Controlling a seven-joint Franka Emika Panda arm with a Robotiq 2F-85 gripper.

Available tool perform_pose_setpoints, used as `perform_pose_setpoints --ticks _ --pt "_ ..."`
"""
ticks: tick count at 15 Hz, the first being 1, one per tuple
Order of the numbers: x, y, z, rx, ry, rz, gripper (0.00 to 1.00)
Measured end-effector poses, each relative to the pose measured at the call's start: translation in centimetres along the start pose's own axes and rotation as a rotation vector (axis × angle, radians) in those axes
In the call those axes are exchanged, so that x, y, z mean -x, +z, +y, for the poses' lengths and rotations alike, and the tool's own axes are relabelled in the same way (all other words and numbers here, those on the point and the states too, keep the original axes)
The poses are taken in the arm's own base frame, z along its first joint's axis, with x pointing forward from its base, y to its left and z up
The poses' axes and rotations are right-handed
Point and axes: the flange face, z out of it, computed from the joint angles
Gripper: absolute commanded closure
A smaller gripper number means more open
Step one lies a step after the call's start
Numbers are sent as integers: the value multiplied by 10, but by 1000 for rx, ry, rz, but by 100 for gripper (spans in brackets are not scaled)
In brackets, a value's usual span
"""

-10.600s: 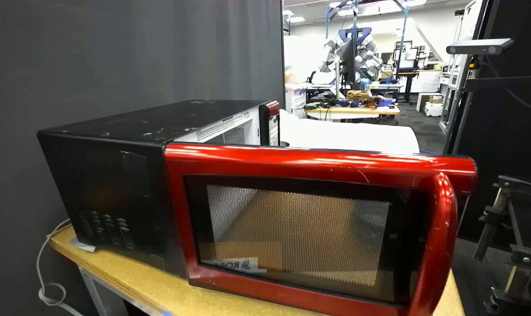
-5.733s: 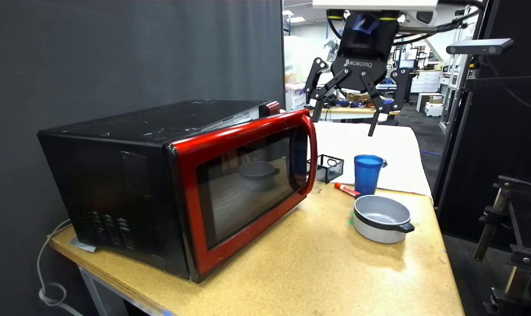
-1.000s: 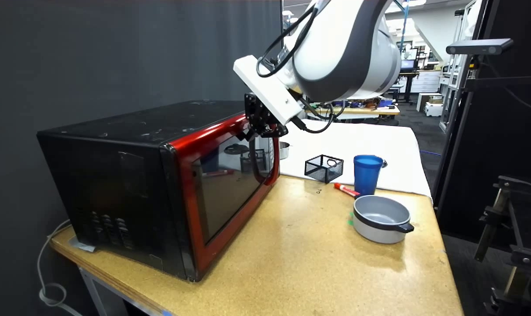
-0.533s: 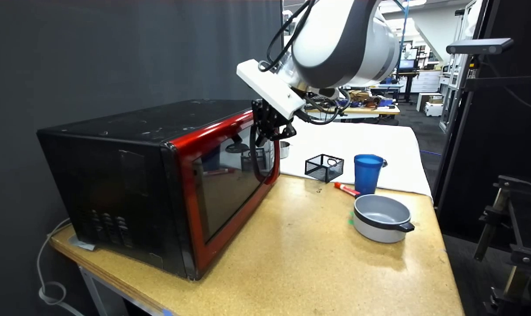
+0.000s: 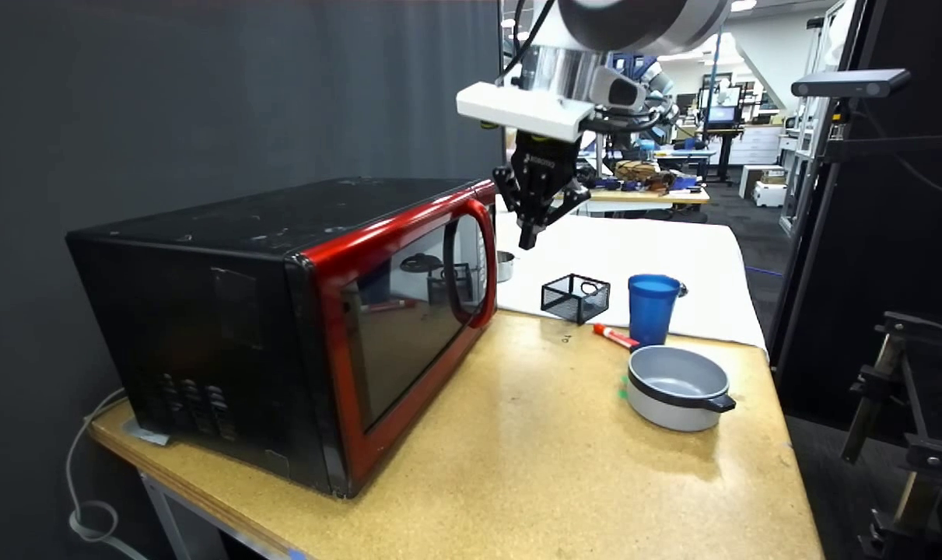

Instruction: Close the microwave door, then transfer the spoon from the box to the cup

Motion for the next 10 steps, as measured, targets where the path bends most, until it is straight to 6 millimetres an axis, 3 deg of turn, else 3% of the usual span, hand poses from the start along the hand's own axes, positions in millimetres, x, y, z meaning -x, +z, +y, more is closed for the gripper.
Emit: perform_pose_setpoints --ticks 8,9,10 --pt "-9 -74 9 158 -32 76 98" --pt "-12 -82 12 175 -28 72 73" --pt "-15 -88 16 192 -22 66 72"
